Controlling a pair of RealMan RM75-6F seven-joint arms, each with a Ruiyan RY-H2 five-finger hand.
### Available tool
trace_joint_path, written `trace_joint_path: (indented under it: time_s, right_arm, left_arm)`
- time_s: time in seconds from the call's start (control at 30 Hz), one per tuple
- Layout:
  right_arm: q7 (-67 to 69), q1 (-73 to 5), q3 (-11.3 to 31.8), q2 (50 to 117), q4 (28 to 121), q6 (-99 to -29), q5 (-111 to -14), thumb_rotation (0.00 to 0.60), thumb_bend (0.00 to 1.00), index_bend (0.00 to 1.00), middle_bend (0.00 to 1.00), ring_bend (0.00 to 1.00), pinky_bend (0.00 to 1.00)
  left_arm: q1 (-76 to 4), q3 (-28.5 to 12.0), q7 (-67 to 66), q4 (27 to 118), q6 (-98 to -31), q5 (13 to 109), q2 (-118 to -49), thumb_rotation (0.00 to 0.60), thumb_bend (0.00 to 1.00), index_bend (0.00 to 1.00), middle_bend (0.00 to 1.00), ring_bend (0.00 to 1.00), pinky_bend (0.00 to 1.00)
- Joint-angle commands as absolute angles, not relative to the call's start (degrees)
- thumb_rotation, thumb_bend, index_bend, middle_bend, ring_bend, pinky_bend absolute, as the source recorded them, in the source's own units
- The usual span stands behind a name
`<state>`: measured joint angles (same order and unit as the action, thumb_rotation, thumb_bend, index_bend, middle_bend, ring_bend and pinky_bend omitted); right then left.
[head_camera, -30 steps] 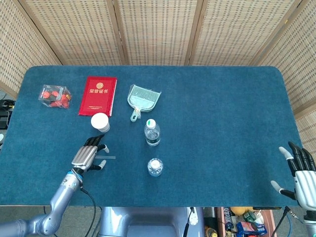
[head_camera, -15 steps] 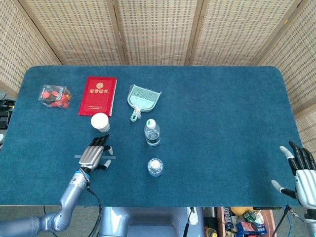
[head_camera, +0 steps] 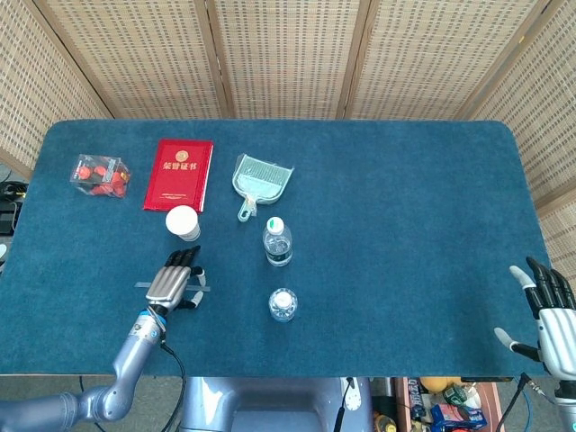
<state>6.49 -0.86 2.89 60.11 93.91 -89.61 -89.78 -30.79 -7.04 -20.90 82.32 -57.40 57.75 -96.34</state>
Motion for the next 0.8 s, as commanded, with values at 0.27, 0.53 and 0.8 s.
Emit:
trace_joint_path:
  time_s: [0.27, 0.53, 0.8]
  right_arm:
    - [6.5, -0.8, 2.9, 60.1, 93.9, -89.7, -89.8, 0.600, 0.00, 0.00, 0.00, 0.00, 0.00]
    - [6.8, -0.8, 2.9, 60.0, 93.8, -89.8, -89.9, 0.600, 0.00, 0.00, 0.00, 0.00, 0.00]
    - [6.4, -0.9, 2.7, 60.2, 94.0, -89.6, -90.0, 0.600, 0.00, 0.00, 0.00, 0.00, 0.00]
  left_arm:
    - [-31.1, -6.8, -21.5, 81.9, -57.1, 57.0, -96.7, 0.600, 0.40, 0.56, 0.00, 0.00, 0.00]
    - [-30.2, -6.5, -18.8, 85.2, -58.5, 59.7, -94.6, 0.600, 0.40, 0.56, 0.00, 0.00, 0.00]
    - [-27.9, -5.0, -8.1, 94.8, -61.4, 70.8, -87.1, 0.600, 0.40, 0.56, 0.00, 0.00, 0.00]
